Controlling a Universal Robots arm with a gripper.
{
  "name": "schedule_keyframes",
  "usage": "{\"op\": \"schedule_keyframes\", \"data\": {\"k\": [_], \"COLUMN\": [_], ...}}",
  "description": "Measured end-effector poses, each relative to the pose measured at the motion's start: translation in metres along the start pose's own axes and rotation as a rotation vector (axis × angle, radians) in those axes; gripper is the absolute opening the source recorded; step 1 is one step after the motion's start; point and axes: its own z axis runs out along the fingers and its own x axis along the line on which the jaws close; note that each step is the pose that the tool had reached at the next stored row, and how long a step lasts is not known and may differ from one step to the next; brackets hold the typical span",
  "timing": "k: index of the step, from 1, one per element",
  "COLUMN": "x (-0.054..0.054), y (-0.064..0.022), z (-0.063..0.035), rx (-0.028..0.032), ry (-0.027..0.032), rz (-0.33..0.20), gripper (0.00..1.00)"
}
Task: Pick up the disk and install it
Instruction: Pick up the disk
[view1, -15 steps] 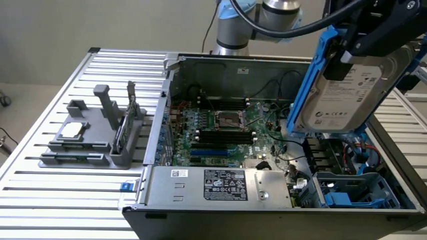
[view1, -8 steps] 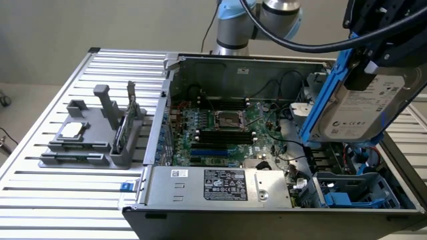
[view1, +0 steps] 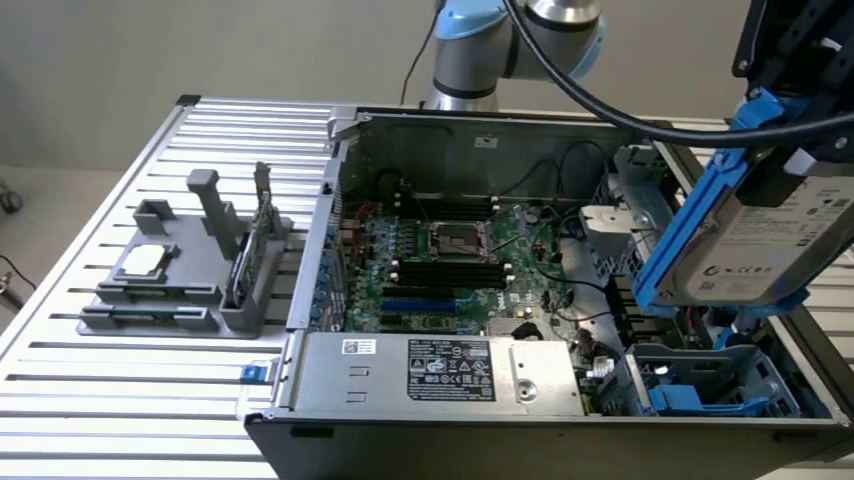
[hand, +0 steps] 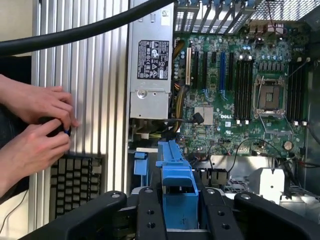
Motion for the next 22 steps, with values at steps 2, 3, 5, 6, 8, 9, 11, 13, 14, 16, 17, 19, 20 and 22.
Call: {"op": "schedule_keyframes", "data": {"k": [2,3,5,6,8,9,11,13,14,16,17,19,20,22], "x": [0.004,0.006,0.01,0.011,0.012,0.012,0.013,0.013,0.013,0.013,0.013,0.013,0.013,0.013], "y": [-0.005,-0.0069,-0.0104,-0.0121,-0.016,-0.018,-0.021,-0.0226,-0.023,-0.0237,-0.0241,-0.0248,-0.0252,-0.0261], "z": [0.0021,0.0038,0.0072,0.0091,0.0123,0.0142,0.0175,0.0209,0.0227,0.0264,0.0282,0.0319,0.0336,0.0372], "rx": [0.0,0.0,0.0,0.0,-0.0001,-0.0003,-0.0003,-0.0004,-0.0005,-0.0009,-0.0011,-0.0014,-0.0016,-0.0022], "ry": [0.0,-0.0002,-0.0007,-0.0012,-0.0009,-0.001,-0.001,-0.0007,-0.0007,-0.001,-0.001,-0.0011,-0.0009,-0.0012], "rz": [0.0,0.0,0.0,0.0,0.0,0.0,0.0,0.0,0.0,0.0,0.0,0.0,0.0,0.0], "gripper": [0.33,0.33,0.33,0.33,0.33,0.33,0.33,0.33,0.33,0.33,0.33,0.33,0.33,0.33]}}
